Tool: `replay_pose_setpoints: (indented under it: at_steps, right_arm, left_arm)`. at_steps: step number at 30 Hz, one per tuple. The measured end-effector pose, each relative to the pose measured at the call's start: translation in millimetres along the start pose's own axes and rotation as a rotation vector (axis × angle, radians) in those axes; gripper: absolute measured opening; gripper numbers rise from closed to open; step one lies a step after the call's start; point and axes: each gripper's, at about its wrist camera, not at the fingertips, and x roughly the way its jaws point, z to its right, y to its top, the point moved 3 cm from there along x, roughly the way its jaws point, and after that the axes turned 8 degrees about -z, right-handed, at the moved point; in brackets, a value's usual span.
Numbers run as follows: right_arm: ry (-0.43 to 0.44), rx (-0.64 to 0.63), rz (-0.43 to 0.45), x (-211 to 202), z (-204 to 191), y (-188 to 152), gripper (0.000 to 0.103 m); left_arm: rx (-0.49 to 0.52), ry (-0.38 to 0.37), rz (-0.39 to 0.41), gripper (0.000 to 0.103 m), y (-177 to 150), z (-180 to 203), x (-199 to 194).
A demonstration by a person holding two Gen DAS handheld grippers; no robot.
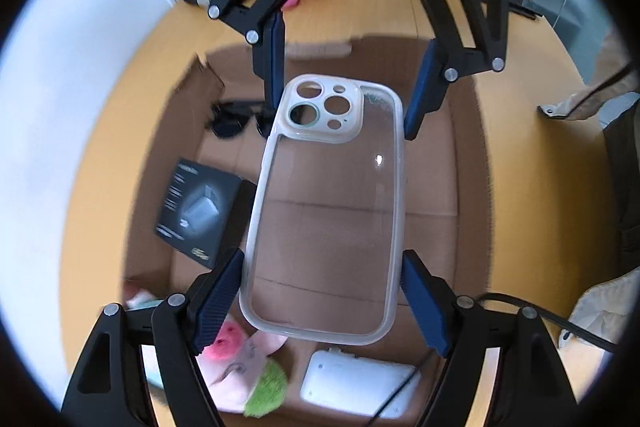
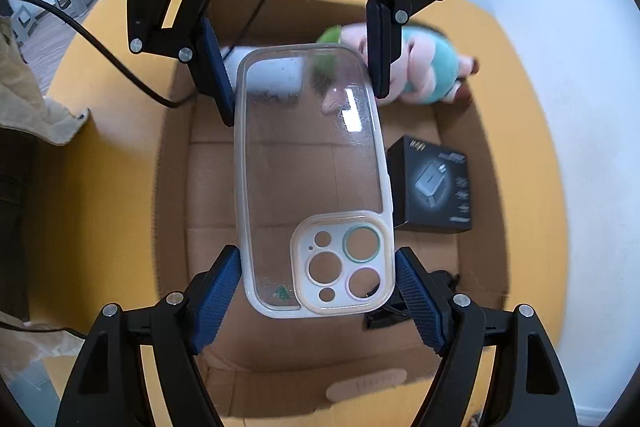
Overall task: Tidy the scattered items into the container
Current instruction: 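Carry the phone case in the right gripper over the cardboard box, then lower the phone case into the box and open the right gripper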
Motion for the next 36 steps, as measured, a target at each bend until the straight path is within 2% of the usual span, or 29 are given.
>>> replay_pose_setpoints:
  at_steps: [6, 10, 15, 19, 21, 23, 28, 32, 36]
  right_arm:
    - [0.068, -0.006, -0.044, 64, 11, -5, 0.082]
    - [0.097, -0.008, -0.065, 91, 11, -8, 0.082]
    - [0.116, -0.018, -0.089, 108, 6, -11, 0.082]
    - [0.104, -0.022, -0.092, 110, 5, -13, 0.082]
    - [0.098, -0.026, -0.091, 107, 3, -13, 0.084]
    - [0.083, -0.052, -0.097, 104, -4, -13, 0.094]
    - [0.039, -0.084, -0.102, 81, -30, -23, 0.100]
    - [0.019, 0.036, -0.067, 39, -37, -37, 0.102]
    - [-0.010, 0.253, -0.001, -19, -41, -52, 0.102]
  left_arm:
    - [-0.019, -0.084, -0.050, 0.078, 0, -6, 61]
    - [-0.016, -0.126, -0.096, 0.078, 0, -7, 96]
    - [-0.018, -0.153, -0.097, 0.081, -5, -4, 111]
    - [-0.084, -0.156, -0.106, 0.082, -12, -7, 109]
    - [-0.094, -0.136, -0.107, 0.083, -15, -5, 104]
    - [-0.106, -0.127, -0.104, 0.083, -18, -3, 98]
    - [-0.145, -0.064, -0.087, 0.083, -25, 2, 64]
    - [-0.281, 0.008, -0.022, 0.083, -35, -1, 11]
    - [-0.491, 0.107, 0.063, 0.083, -54, -5, -58]
